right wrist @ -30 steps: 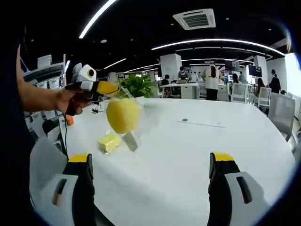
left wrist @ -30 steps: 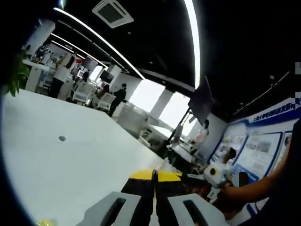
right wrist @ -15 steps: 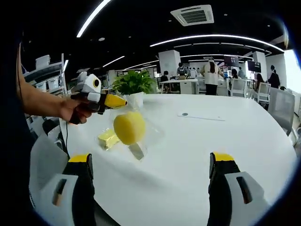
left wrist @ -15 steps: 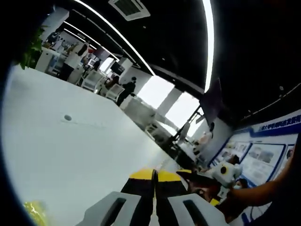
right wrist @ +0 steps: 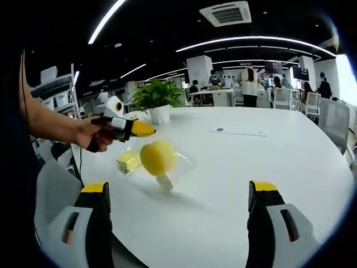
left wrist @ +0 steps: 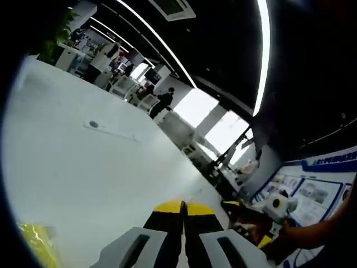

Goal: Compare the silicone blocks by pressing each to a similar depth, holding the contact briefly, and releasing to observe deformation and rebound differences across the visible hardness samples.

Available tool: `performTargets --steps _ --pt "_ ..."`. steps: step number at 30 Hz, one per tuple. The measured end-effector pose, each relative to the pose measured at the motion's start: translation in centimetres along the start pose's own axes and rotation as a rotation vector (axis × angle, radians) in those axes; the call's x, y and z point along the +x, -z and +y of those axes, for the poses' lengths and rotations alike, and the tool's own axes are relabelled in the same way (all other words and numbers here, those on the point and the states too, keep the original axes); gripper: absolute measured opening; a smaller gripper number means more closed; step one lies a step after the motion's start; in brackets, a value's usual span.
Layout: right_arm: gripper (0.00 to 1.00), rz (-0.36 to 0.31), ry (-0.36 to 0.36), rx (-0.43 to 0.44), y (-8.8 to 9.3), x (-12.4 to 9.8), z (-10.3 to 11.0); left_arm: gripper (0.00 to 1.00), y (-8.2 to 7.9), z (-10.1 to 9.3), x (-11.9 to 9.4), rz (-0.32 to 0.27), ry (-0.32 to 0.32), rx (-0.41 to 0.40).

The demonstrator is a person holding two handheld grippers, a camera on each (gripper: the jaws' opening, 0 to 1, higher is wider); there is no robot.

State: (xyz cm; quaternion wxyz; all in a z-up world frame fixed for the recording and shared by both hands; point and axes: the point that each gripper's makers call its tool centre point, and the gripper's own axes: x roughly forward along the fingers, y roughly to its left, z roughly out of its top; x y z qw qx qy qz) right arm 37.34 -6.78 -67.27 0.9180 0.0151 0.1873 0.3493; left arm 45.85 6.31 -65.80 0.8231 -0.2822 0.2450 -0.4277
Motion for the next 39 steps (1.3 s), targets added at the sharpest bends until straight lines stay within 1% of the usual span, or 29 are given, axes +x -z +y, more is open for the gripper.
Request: performTargets --steps 2,3,4,6,7,10,14,18,19,23,25,26,29,30,33,35,39 --pt "0.97 -0.001 0.002 0.003 0.1 0.0 -0.1 0.00 0.1 0.7 0.0 -0.002 -0.021 -0.003" --pt "0.97 -0.001 0.002 0.005 0.1 0.0 -0.1 0.00 0.2 1.3 0.0 -0.005 -0.050 -0.008" --pt "0.97 -0.001 0.002 0.006 0.1 0.0 -0.1 0.00 0.2 1.5 0.0 -0.008 -0.054 -0.013" --pt "0.97 -0.001 0.003 0.006 0.2 0.0 -0.1 0.00 0.0 2.1 0.0 -0.034 -0.065 -0.035" --pt "0.96 -0.002 0.002 0.008 0.2 0.1 0.0 0.00 -0.1 2.6 0.0 -0.044 -0.086 -0.053" --pt "0.96 0.001 0.001 0.013 0.5 0.1 0.1 0.00 -0.3 3.4 0.1 -0.060 -0.115 -0.053" --pt "0.96 0.007 -0.001 0.017 0.7 0.1 0.2 0.00 -0.4 4.4 0.2 -0.063 -0.145 -0.039" --pt "0.96 0.009 0.003 0.019 0.7 0.0 0.1 0.00 0.0 5.5 0.2 -0.045 -0.177 0.003" --pt "0.96 0.007 0.004 0.019 0.7 0.0 0.0 0.00 0.2 6.1 0.2 -0.035 -0.199 0.016" --pt "0.96 0.008 0.005 0.020 0.6 0.1 -0.2 0.00 0.8 7.5 0.2 -0.020 -0.244 -0.020" --pt "0.96 0.006 0.005 0.022 0.5 0.1 -0.2 0.00 0.8 8.3 0.0 -0.030 -0.298 -0.016" --pt "0.96 0.003 0.007 0.024 0.5 0.1 -0.2 0.00 1.0 8.5 0.0 -0.032 -0.304 -0.030" --pt "0.96 0.007 0.005 0.029 0.7 0.1 -0.2 0.00 1.4 9.1 0.1 -0.031 -0.320 -0.033" --pt "0.96 0.013 0.004 0.029 0.9 0.1 -0.1 0.00 1.6 9.3 0.1 -0.024 -0.325 -0.054" --pt "0.96 0.030 0.004 0.019 1.4 0.2 0.0 0.00 2.1 9.8 0.2 -0.006 -0.349 -0.049" --pt "0.96 0.032 0.004 0.023 1.4 0.1 0.0 0.00 2.5 10.1 0.2 0.004 -0.362 -0.046" --pt "0.96 0.032 0.009 0.025 1.2 -0.1 -0.3 0.00 3.3 10.6 0.4 0.029 -0.367 -0.040"
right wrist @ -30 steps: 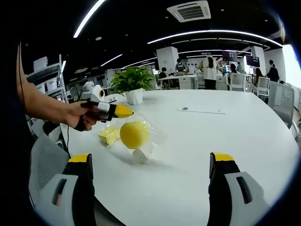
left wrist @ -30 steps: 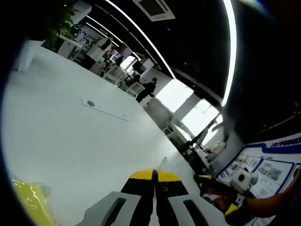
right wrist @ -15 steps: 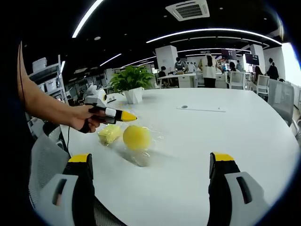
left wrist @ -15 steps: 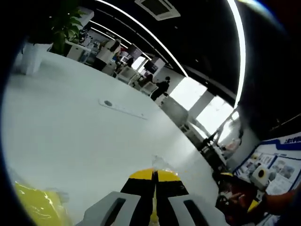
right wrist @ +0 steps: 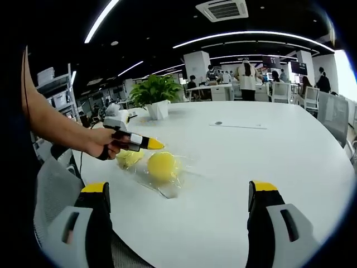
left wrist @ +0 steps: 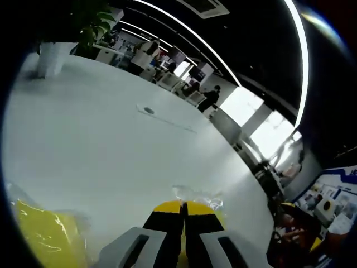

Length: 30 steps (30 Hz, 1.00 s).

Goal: Compare the silicone blocks by pressing each to a similar depth, holding the contact briefly, and releasing to observe deformation and rebound differences across the visible hardness samples.

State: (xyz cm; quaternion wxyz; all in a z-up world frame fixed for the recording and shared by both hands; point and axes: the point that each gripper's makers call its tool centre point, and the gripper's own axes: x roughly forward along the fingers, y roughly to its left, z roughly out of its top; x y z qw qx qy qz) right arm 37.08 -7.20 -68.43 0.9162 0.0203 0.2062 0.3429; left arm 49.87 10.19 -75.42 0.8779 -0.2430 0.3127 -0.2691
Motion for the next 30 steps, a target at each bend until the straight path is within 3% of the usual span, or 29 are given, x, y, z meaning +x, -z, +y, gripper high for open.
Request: performTargets --steps 6,14,30 --pt "0.96 0.004 0.004 0.004 0.0 0.0 -0.2 0.00 0.3 0.7 0.5 0.020 -0.034 0.049" --pt "0.96 0.007 0.000 0.017 0.4 0.3 0.1 0.00 1.3 2.2 0.8 0.053 -0.066 0.039" --pt "0.96 0.011 0.007 0.036 0.8 0.4 0.0 0.00 1.7 2.6 1.3 0.072 -0.086 0.021"
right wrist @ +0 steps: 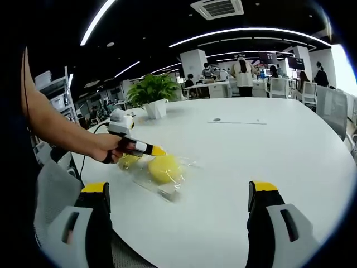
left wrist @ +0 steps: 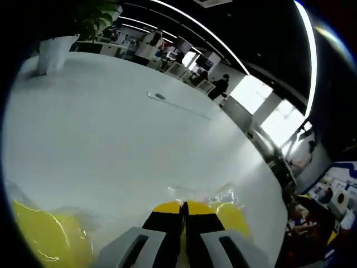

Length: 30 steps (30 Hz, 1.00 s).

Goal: Compare the silicone blocks by pressing each to a similar depth, holding the contact briefly, and releasing to observe deformation and rebound differences across the visible hardness samples.

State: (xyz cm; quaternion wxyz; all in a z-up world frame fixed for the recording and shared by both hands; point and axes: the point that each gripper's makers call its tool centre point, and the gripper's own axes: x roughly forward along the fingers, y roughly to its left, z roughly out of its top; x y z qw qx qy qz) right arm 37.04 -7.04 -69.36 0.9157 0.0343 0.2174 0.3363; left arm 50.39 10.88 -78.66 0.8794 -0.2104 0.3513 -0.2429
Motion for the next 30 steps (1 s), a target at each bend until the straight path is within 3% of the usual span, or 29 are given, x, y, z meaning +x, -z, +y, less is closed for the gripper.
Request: performTargets --steps 7,11,16,20,23,30 --pt "0.96 0.003 -0.010 0.005 0.1 0.4 0.4 0.02 0.0 0.1 0.0 -0.002 -0.008 0.007" --pt "0.96 0.003 -0.010 0.009 0.0 0.5 0.3 0.08 0.0 0.6 -0.1 0.001 -0.022 0.010" --pt "0.96 0.000 -0.009 0.017 0.0 0.4 0.1 0.32 -2.1 0.6 -0.9 -0.074 -0.031 0.023" --pt "0.96 0.011 -0.009 0.022 0.0 0.6 0.1 0.52 -4.8 -0.7 -1.8 -0.160 0.054 0.019" --pt "0.96 -0.007 -0.013 0.013 -0.3 0.8 0.2 0.66 -6.4 -1.2 -2.9 -0.205 0.082 0.093" --pt "0.96 0.021 -0.018 0.013 -0.7 1.6 0.1 0.82 -8.8 -0.9 -6.4 -0.235 0.098 0.196"
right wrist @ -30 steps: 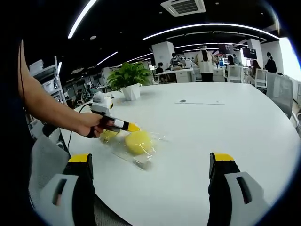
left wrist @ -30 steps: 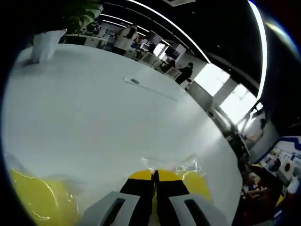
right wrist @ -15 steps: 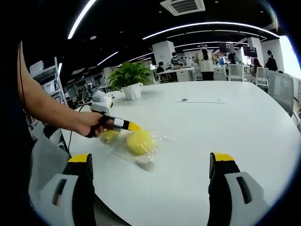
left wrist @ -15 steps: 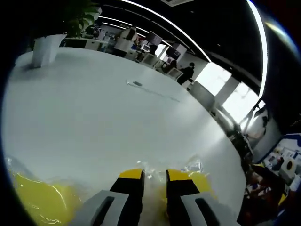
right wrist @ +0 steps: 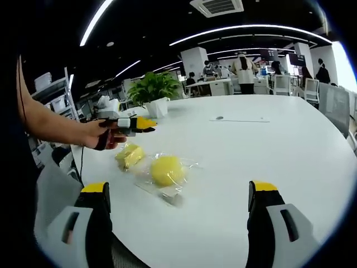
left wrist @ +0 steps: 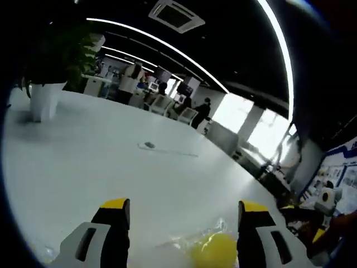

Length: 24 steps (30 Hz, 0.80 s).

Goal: Compare the silicone blocks by pressing each to a similar depth, holding the contact briefly, and releasing to observe deformation and rebound differences across the visible hardness samples.

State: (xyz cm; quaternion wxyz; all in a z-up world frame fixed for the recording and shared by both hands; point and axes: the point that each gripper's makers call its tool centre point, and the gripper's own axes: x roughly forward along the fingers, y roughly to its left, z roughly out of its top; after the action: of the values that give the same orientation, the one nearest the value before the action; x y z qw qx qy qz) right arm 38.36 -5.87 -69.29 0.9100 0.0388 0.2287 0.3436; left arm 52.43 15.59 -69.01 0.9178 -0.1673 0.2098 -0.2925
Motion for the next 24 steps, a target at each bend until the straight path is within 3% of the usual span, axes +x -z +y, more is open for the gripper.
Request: performTargets --steps 7,11,24 --pt "0.96 0.026 0.002 -0.028 -0.5 0.6 -0.2 0.97 -2.0 0.4 -3.9 0.005 0.018 0.121" --pt "0.97 0.037 0.005 -0.053 -0.5 1.0 -0.3 1.00 -2.0 1.1 -6.3 0.033 0.010 0.202" --pt "0.97 0.045 0.013 -0.111 -1.0 1.7 0.2 1.00 -0.8 3.1 -13.3 0.072 -0.027 0.268"
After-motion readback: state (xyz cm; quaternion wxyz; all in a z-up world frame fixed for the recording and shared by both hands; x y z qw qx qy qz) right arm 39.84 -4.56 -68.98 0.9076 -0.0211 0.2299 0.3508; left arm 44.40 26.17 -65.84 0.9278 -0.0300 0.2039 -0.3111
